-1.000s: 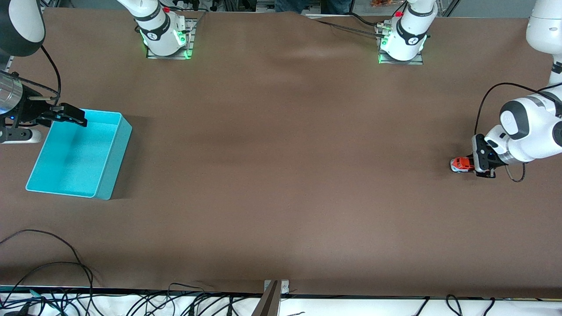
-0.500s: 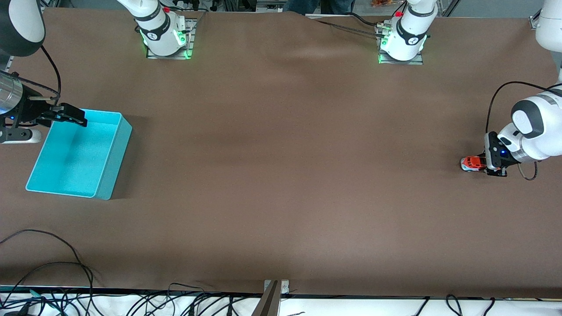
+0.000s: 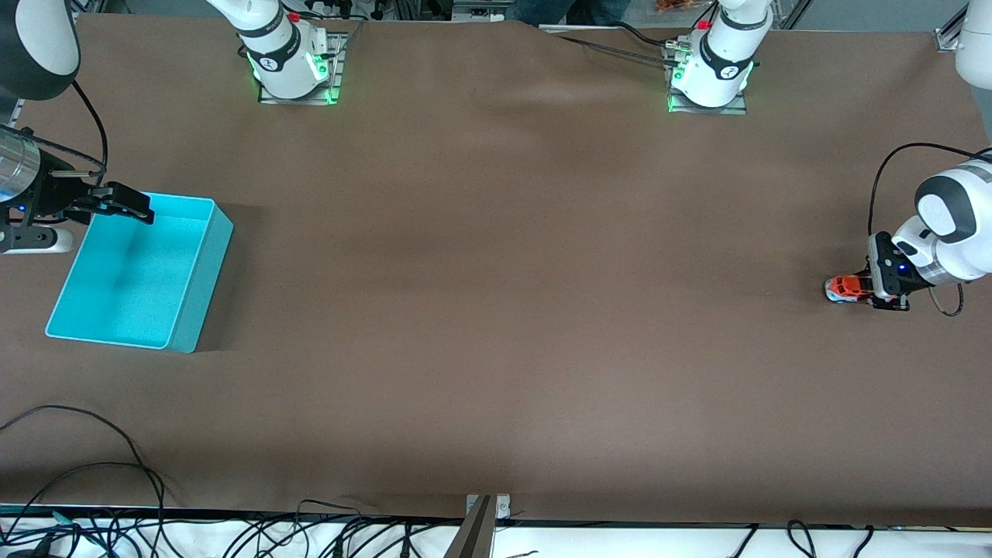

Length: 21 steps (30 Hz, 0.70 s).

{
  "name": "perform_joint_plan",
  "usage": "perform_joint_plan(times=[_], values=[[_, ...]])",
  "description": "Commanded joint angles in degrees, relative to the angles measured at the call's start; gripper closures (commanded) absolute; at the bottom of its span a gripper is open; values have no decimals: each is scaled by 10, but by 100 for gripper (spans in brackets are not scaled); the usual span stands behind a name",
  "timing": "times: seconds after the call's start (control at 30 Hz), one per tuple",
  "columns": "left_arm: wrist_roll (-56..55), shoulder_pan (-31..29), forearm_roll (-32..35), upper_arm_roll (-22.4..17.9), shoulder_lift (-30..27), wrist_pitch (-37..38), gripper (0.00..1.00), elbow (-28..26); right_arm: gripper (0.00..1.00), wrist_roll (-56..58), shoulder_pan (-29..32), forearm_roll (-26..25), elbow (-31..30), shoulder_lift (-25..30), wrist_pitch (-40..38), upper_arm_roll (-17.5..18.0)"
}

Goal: Wind up bus and store in blue box

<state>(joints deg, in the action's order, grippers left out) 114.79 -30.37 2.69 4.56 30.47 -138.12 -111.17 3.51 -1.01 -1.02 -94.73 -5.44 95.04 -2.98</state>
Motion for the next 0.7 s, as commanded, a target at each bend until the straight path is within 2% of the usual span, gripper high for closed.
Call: perform_joint_plan(times=[0.0, 0.57, 0.6, 0.63, 0.67], values=[[17, -15, 8, -2, 67, -16, 57, 11, 0, 6, 3, -10, 16, -6, -11, 3], [18, -29, 11, -2, 73, -15, 56, 16, 0, 6, 4, -10, 16, -6, -11, 3], [18, -29, 11, -2, 73, -16, 54, 16, 0, 6, 4, -10, 16, -6, -11, 3], [18, -29, 10, -2, 72, -15, 45, 16, 0, 6, 3, -10, 16, -6, -11, 3], [18, -32, 9, -2, 72, -16, 27, 17, 0, 6, 3, -10, 16, -6, -11, 3]])
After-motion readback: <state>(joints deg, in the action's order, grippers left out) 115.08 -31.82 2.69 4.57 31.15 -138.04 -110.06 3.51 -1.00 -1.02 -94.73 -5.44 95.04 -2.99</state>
